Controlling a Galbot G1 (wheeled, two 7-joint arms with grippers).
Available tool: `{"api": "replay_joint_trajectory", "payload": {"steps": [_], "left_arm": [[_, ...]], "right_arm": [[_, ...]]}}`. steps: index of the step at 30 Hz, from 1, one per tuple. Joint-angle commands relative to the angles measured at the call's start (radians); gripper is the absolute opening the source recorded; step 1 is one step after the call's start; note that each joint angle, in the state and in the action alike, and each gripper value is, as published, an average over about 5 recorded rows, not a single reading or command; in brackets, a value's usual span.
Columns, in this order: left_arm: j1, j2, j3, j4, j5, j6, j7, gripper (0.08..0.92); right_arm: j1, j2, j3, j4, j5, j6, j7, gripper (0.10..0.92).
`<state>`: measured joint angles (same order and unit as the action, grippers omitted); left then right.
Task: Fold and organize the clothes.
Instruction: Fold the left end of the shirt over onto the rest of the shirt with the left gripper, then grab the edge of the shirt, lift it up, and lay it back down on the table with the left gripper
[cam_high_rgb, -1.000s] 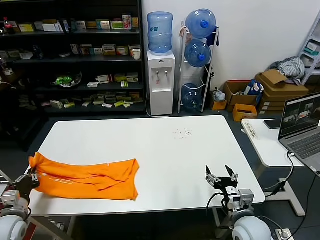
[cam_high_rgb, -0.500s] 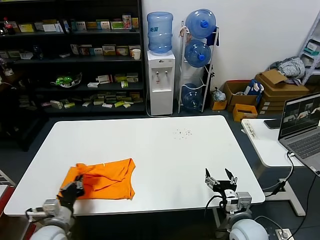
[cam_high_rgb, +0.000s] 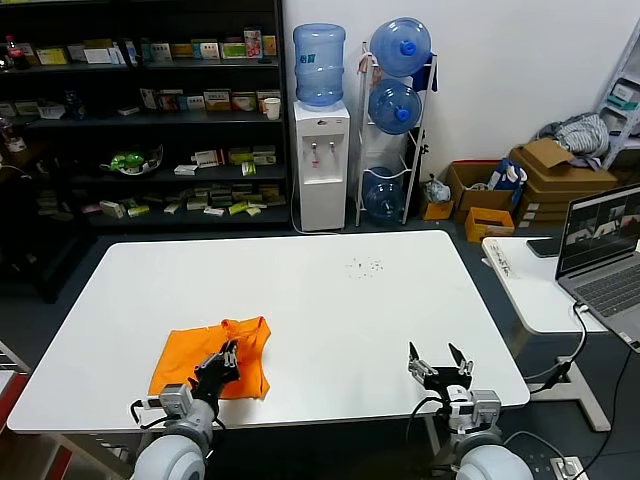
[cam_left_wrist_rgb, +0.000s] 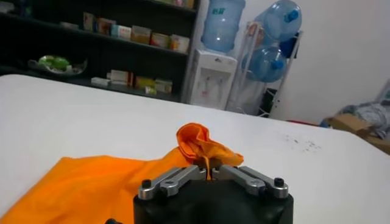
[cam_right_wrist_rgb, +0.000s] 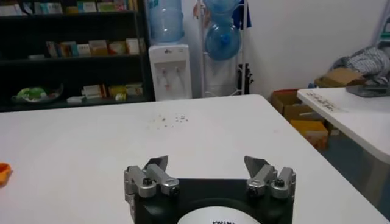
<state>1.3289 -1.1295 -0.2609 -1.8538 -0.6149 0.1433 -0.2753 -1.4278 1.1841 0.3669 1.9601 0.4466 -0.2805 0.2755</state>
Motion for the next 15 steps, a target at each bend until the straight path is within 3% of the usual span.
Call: {"api": "replay_joint_trajectory", "payload": {"steps": [1,8,11,15], "left_arm": [[-0.015,-0.004,0.026,0.023,0.043,0.015,0.055,0.156],[0.114,0.15,-0.273,0.006,-0.065,-0.021,0.135,0.354],[0.131,0.209,-0.38,0.101,-0.112,-0.035,0.171,0.441],[0.094,0.25,-0.421,0.269,-0.123,-0.071,0.232,0.562]], "right_arm": [[-0.001,0.003,-0.002,0.003,0.003,-0.001,-0.002,0.823],[0.005,0.0,0.0,-0.003,0.01,0.003,-0.01,0.823],[0.012,0.003,-0.008,-0.01,0.01,0.004,-0.012,0.823],[0.025,0.008,-0.026,-0.016,0.01,0.002,-0.009,0.823]]}}
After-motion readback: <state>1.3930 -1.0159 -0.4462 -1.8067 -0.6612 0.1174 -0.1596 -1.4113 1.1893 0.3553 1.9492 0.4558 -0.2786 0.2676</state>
